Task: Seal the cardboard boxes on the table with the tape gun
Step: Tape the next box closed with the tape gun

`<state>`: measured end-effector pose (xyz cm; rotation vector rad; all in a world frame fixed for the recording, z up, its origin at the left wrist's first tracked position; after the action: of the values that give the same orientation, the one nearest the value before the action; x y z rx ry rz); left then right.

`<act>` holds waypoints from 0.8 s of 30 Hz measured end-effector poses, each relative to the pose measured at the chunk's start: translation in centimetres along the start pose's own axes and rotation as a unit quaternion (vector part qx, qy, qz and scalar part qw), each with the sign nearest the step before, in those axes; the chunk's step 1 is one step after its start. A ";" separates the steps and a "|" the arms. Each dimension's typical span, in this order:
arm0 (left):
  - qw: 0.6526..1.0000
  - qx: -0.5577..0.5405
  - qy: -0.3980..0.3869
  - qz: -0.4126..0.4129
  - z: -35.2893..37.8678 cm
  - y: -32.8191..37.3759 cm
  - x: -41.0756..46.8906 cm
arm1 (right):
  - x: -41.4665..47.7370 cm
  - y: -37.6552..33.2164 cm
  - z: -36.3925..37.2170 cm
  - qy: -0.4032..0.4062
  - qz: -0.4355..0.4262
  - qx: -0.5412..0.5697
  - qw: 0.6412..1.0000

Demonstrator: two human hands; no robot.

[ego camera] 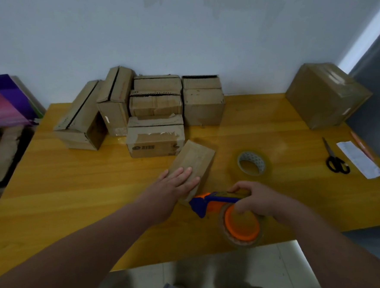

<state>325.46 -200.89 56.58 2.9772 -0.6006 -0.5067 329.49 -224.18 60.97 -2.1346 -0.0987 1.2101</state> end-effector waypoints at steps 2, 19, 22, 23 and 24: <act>1.000 0.005 0.005 -0.001 0.1 -0.1 0.1 | 0.1 0.1 0.0 -0.001 0.010 0.009 1.000; 0.996 -0.021 0.046 -0.067 -2.3 0.1 0.4 | 0.5 3.1 -0.3 0.127 -0.048 0.017 0.991; 0.990 -0.062 0.086 -0.090 -4.7 0.0 0.6 | 1.2 4.5 0.3 0.155 -0.029 -0.066 0.985; 0.987 -0.081 0.102 -0.097 -5.7 -0.2 0.7 | 1.3 4.8 0.6 0.158 -0.020 -0.093 0.983; 0.983 -0.094 0.120 -0.102 -6.7 -0.4 0.9 | 1.3 5.0 0.9 0.157 -0.012 -0.121 0.980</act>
<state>328.56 -200.89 62.56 2.8698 -0.2147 -0.1965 328.27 -227.10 56.82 -2.5027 -0.1379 0.8691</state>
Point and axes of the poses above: each hand's wrist, its own x-axis towards the middle knuckle, its own z-axis out of the palm, y = z × x, the point moved 2 cm from there along x, towards the middle knuckle, and after that the axes turned 8 degrees about -y, right-handed, at the moved point
